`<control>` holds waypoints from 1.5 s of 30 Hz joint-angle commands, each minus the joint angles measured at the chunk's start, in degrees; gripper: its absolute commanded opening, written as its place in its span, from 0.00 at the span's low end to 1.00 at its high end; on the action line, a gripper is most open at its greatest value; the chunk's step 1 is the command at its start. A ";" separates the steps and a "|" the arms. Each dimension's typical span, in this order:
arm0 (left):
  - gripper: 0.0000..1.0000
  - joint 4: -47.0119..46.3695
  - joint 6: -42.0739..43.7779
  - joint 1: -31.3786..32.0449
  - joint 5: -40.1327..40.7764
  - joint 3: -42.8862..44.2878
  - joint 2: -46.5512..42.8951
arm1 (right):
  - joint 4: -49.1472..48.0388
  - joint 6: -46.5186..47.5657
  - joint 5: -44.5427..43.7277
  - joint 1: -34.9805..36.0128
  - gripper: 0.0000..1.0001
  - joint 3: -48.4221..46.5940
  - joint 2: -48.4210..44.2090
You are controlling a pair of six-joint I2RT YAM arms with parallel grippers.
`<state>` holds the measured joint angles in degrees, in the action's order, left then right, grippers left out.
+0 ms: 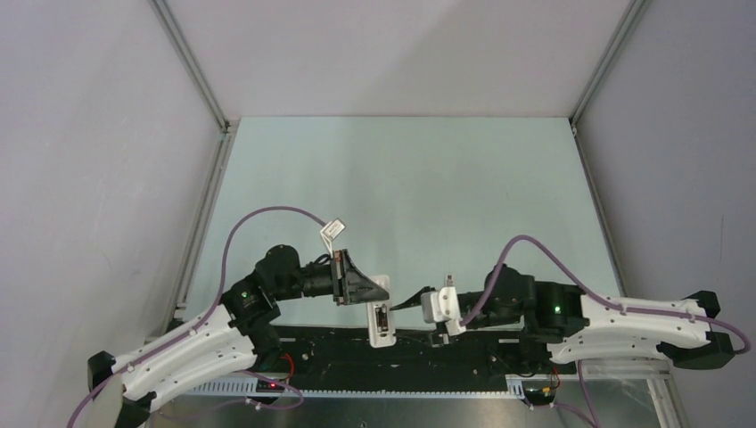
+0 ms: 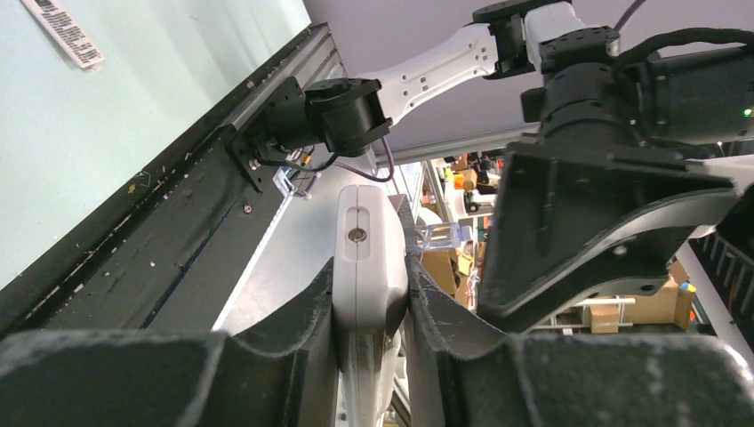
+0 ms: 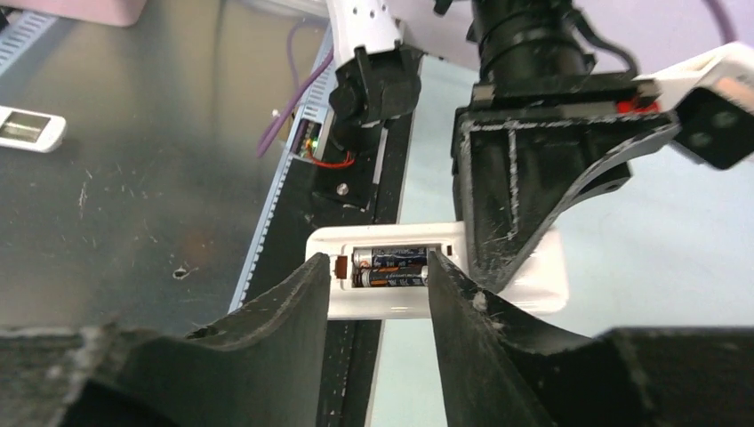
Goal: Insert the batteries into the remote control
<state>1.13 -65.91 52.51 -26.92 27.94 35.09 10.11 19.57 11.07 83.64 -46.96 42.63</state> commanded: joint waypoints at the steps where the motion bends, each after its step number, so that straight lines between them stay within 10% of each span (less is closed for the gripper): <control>1: 0.00 -3.85 1.05 0.65 -2.69 2.97 -0.37 | -7.50 -1.46 1.70 -0.23 0.47 1.57 1.77; 45: 0.00 -10.23 -1.01 1.01 -3.90 1.42 -1.21 | -13.61 -5.38 2.09 -5.02 0.29 6.01 1.93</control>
<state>-5.26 -66.15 53.04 -29.23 27.99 34.11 -2.00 15.00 11.86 78.96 -41.10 45.25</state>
